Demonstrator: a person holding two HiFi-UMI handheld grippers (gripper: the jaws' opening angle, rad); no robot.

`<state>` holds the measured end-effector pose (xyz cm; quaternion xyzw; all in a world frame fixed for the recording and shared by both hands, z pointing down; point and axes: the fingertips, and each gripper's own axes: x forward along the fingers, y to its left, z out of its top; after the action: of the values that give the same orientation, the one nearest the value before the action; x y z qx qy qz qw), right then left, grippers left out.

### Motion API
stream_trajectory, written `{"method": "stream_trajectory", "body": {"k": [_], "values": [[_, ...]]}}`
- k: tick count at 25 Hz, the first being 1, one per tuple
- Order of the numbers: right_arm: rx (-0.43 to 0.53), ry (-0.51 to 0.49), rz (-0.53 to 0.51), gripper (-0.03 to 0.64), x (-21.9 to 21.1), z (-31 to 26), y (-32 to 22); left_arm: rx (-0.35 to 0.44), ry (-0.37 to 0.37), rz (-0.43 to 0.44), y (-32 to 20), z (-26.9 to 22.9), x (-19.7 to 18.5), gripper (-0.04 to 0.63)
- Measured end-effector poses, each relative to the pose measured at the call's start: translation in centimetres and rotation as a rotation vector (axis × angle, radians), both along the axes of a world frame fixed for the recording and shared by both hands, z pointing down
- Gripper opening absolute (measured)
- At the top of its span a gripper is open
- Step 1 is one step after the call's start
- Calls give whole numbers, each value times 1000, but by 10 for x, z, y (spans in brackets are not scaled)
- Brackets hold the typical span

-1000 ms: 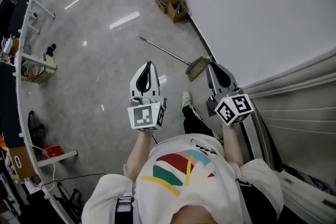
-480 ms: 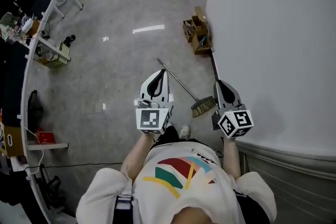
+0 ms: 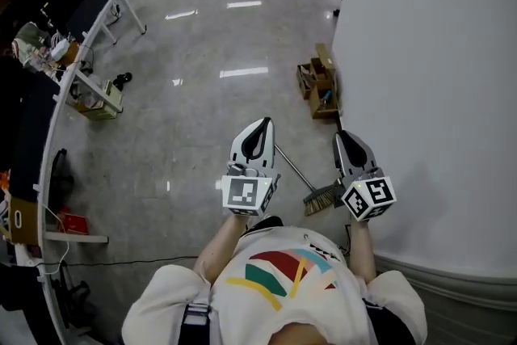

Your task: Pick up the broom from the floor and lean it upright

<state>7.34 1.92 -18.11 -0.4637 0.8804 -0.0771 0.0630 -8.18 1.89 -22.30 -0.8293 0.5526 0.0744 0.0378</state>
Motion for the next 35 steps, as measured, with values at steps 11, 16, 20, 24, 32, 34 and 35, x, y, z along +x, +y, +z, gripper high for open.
{"method": "stream_trajectory", "body": {"k": [11, 16, 20, 24, 32, 34, 35], "values": [[29, 21, -4, 219, -22, 3, -89, -67, -76, 9, -76, 24, -8, 44], [-113, 132, -19, 219, -26, 114, -134, -129, -25, 13, -121, 119, -14, 44], [-168, 216, -56, 218, -33, 242, -167, -182, -33, -18, -161, 250, -22, 44], [-204, 314, -123, 218, -49, 394, -194, -191, -62, -34, -189, 396, -33, 45], [-373, 411, -230, 218, -82, 743, -230, -211, -68, -56, -229, 688, -52, 44], [-405, 438, -260, 218, -89, 815, -237, -215, -74, -46, -237, 745, -52, 44], [-416, 450, -270, 218, -92, 846, -240, -218, -73, -41, -240, 771, -51, 44]]}}
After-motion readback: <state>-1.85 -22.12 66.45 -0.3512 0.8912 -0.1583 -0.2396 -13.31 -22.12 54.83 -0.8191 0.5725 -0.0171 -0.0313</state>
